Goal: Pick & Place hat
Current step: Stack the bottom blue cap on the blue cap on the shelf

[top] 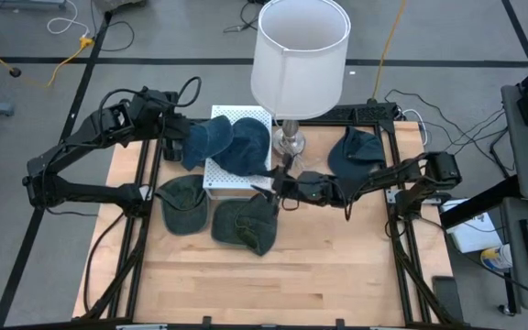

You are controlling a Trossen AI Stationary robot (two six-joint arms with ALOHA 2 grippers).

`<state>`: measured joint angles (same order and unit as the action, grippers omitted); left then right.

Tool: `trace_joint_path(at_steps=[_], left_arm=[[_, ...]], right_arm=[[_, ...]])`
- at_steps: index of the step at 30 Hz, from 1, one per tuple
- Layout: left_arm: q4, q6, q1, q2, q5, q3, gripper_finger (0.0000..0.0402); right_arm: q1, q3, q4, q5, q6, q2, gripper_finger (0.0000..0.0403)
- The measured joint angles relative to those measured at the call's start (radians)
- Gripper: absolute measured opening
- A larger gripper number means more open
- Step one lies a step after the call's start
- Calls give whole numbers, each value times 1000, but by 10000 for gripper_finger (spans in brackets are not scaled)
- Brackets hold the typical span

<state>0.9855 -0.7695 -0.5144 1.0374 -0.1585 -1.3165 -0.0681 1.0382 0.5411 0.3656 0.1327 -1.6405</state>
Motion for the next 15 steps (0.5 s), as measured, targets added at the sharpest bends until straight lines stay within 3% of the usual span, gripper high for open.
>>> trace_joint_path(at_steps=[10, 15], left_arm=[[0, 11, 0, 0, 0, 0, 0], [1, 29, 0, 0, -1, 0, 0]], right_arm=[[-7, 98, 2, -79, 440, -107, 169], [29, 177, -60, -79, 453, -174, 169]])
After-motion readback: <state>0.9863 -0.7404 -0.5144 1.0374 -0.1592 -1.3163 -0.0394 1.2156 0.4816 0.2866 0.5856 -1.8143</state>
